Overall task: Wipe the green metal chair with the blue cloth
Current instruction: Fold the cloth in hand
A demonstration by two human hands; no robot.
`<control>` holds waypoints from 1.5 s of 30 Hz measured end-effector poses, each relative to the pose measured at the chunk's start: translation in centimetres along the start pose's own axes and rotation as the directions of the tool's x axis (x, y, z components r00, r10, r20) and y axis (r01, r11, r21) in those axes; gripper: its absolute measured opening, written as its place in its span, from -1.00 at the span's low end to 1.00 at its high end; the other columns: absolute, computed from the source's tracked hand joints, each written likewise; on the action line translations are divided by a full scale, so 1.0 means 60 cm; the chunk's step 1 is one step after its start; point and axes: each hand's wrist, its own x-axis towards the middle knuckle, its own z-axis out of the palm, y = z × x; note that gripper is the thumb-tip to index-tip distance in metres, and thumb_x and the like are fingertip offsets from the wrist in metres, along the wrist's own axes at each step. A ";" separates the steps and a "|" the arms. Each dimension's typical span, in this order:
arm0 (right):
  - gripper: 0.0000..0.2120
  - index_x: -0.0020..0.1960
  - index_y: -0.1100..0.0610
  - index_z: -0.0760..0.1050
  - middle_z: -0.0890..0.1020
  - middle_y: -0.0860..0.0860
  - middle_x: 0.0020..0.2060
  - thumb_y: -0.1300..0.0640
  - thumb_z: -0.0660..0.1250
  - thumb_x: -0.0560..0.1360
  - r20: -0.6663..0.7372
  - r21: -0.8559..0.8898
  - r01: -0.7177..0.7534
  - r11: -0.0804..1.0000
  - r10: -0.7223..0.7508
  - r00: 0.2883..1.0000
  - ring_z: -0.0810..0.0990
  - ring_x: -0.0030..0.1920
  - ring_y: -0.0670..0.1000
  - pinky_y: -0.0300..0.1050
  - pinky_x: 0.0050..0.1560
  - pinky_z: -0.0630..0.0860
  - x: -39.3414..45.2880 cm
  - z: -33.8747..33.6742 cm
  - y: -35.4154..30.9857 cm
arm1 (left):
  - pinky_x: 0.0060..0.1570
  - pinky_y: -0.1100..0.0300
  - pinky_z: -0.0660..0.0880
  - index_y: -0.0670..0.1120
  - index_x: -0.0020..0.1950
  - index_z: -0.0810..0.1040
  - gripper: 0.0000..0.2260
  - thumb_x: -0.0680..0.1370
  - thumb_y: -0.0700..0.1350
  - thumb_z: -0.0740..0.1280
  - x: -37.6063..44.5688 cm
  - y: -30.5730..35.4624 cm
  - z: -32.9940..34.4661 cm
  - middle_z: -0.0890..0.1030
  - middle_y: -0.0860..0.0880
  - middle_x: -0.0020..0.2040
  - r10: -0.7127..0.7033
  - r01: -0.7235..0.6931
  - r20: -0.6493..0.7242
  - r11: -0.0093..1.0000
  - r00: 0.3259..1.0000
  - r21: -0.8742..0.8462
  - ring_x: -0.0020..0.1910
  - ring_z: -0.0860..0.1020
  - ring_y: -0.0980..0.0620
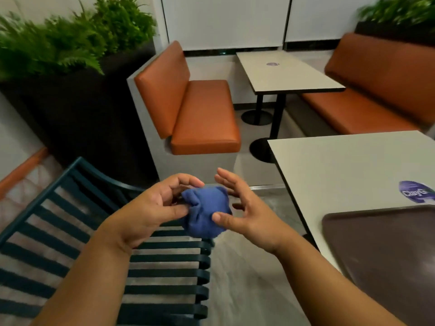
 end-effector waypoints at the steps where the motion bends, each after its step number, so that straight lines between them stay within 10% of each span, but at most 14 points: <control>1: -0.24 0.47 -0.22 0.18 0.45 -0.15 0.34 0.15 0.49 0.43 0.031 0.002 -0.002 1.000 0.002 1.000 0.44 0.33 -0.19 -0.25 0.26 0.45 -0.010 -0.028 -0.003 | -0.02 0.25 0.52 -0.08 0.22 0.48 -0.63 0.43 -0.31 0.30 0.015 0.009 0.025 0.64 -0.01 0.06 0.001 -0.001 0.055 1.000 0.998 -0.002 0.07 0.58 0.08; 8: -0.68 0.04 -0.08 0.56 0.64 -0.10 -0.11 0.09 0.55 0.34 -0.104 -0.324 -0.082 0.943 0.051 0.993 0.62 -0.11 -0.11 -0.04 -0.05 0.62 -0.046 -0.144 -0.006 | 0.01 0.22 0.52 -0.06 0.31 0.42 -0.54 0.51 -0.47 0.25 0.094 0.024 0.141 0.61 -0.07 0.17 -0.067 0.058 0.110 0.995 0.992 0.086 0.16 0.58 0.01; 13: -0.77 -0.22 -0.03 0.45 0.56 -0.11 -0.31 0.13 0.51 0.36 -0.204 -0.372 -0.128 0.919 0.053 0.977 0.52 -0.30 -0.12 -0.10 -0.24 0.55 -0.055 -0.192 0.005 | -0.07 0.18 0.55 0.01 0.20 0.50 -0.53 0.33 -0.02 0.53 0.142 0.019 0.188 0.61 -0.01 0.09 -0.156 0.141 0.054 0.965 0.986 0.221 -0.01 0.62 0.08; 19: -0.76 -0.12 0.07 0.46 0.60 -0.03 -0.24 0.07 0.51 0.37 -0.267 -0.450 -0.220 0.866 0.105 0.958 0.56 -0.22 -0.01 0.00 -0.09 0.60 -0.084 -0.254 0.014 | 0.00 -0.04 0.54 -0.03 -0.04 0.59 -0.84 0.44 -0.02 0.46 0.200 0.013 0.264 0.62 -0.04 -0.08 0.003 0.039 -0.079 0.856 0.997 0.516 -0.06 0.58 -0.04; 31: -0.89 -0.08 0.13 0.59 0.67 0.09 -0.15 0.20 0.46 0.41 -0.378 -0.365 -0.411 0.835 0.271 0.885 0.64 -0.10 0.10 0.01 -0.11 0.64 -0.208 -0.416 -0.001 | 0.09 -0.07 0.56 0.01 0.10 0.57 -0.72 0.44 -0.25 0.40 0.287 0.008 0.417 0.68 -0.09 0.01 -0.082 0.076 0.063 0.992 0.995 0.101 0.03 0.65 -0.07; 37: -0.85 -0.11 0.10 0.60 0.68 0.01 -0.23 0.31 0.42 0.39 -0.481 -0.410 -0.432 0.803 0.213 0.851 0.65 -0.18 0.03 -0.12 -0.13 0.60 -0.275 -0.459 0.040 | -0.33 0.13 0.45 -0.02 -0.19 0.47 -0.80 0.36 -0.30 0.36 0.290 -0.031 0.526 0.52 -0.04 -0.26 0.097 -0.093 0.003 0.952 0.995 0.292 -0.31 0.45 0.03; 40: -0.82 -0.21 0.00 0.58 0.63 -0.11 -0.31 0.26 0.48 0.35 -0.456 -0.510 -0.499 0.700 0.272 0.847 0.57 -0.27 -0.11 -0.28 -0.25 0.48 -0.322 -0.468 0.091 | -0.40 0.37 0.31 0.03 -0.26 0.42 -0.74 0.35 -0.29 0.41 0.263 -0.081 0.579 0.47 0.09 -0.32 0.106 -0.127 0.074 0.908 0.992 0.400 -0.39 0.38 0.18; 45: -0.75 -0.31 -0.17 0.47 0.55 -0.19 -0.26 0.13 0.48 0.32 -0.339 -0.654 -0.625 0.425 0.574 0.746 0.56 -0.10 -0.02 0.02 0.06 0.51 -0.385 -0.461 0.186 | -0.28 0.27 0.40 0.11 -0.29 0.35 -0.70 0.39 -0.13 0.47 0.209 -0.181 0.643 0.46 0.14 -0.31 -0.093 -0.098 0.315 0.836 0.945 0.539 -0.36 0.40 0.21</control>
